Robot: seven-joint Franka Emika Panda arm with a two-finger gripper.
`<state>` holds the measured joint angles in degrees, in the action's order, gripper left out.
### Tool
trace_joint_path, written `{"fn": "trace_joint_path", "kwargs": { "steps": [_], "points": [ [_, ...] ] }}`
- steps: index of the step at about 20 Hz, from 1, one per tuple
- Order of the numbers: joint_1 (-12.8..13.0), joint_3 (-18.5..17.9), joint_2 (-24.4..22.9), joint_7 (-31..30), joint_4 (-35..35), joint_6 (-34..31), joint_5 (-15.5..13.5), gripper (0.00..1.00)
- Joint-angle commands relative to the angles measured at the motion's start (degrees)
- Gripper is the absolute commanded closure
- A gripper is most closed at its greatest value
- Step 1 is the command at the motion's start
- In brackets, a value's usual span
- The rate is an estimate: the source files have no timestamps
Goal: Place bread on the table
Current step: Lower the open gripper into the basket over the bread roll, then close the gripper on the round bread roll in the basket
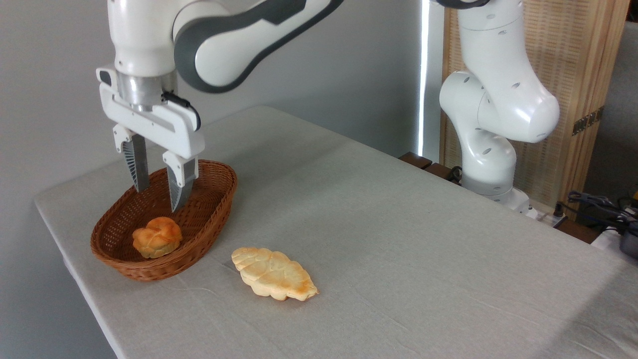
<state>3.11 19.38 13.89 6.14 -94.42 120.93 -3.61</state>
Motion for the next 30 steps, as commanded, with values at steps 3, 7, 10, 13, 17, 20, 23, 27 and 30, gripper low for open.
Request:
{"fn": "trace_joint_path", "kwargs": {
  "steps": [3, 7, 10, 13, 17, 20, 23, 27, 30],
  "points": [
    [-0.3, 1.4, 3.8, -3.2, 0.6, 5.2, 0.4, 0.0],
    [0.1, 1.4, 5.3, -3.1, 0.6, 5.1, 3.6, 0.0],
    [0.1, 1.5, 7.3, -3.1, 0.6, 5.2, 8.3, 0.0],
    [0.1, 1.6, 8.8, -3.1, 0.8, 5.8, 9.8, 0.0],
    [0.6, 1.9, 9.1, -3.2, 0.7, 6.1, 9.9, 0.0],
    [0.8, 2.0, 9.2, -3.1, 0.7, 6.0, 10.0, 0.01],
    [0.7, 2.0, 9.1, -3.2, 0.8, 6.0, 10.6, 0.44],
    [0.7, 2.2, 9.1, -3.1, 0.8, 6.0, 10.6, 0.56],
    [0.7, 2.2, 9.1, -3.1, 0.9, 6.0, 10.6, 0.56]
  ]
}}
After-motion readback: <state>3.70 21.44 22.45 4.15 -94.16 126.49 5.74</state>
